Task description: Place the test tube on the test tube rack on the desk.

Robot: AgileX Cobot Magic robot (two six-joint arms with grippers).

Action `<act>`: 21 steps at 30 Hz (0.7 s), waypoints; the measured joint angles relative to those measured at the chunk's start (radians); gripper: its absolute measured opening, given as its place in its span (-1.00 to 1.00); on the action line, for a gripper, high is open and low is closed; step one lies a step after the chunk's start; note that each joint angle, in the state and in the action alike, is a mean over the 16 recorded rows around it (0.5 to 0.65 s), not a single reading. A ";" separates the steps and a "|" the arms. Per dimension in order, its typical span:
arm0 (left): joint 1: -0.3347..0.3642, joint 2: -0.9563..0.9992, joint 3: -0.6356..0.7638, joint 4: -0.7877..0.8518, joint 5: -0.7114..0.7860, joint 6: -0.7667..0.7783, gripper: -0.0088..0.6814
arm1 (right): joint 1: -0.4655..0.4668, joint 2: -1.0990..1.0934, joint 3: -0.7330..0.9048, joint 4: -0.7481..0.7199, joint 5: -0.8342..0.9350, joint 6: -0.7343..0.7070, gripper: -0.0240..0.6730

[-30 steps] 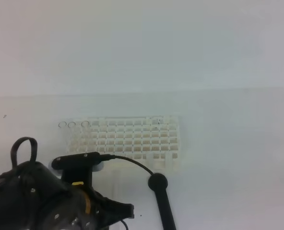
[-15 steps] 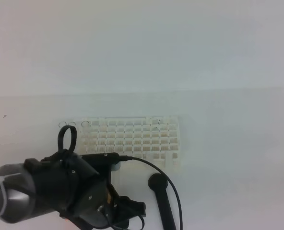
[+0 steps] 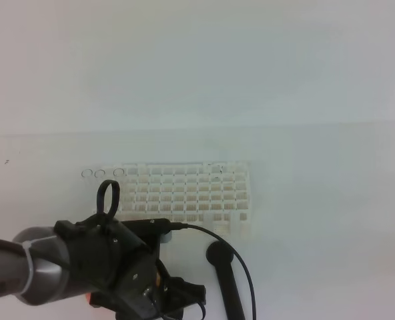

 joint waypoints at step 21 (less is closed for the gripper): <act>-0.001 -0.116 -0.021 0.001 0.090 0.023 -0.95 | 0.000 0.000 0.000 0.011 -0.010 0.000 -0.94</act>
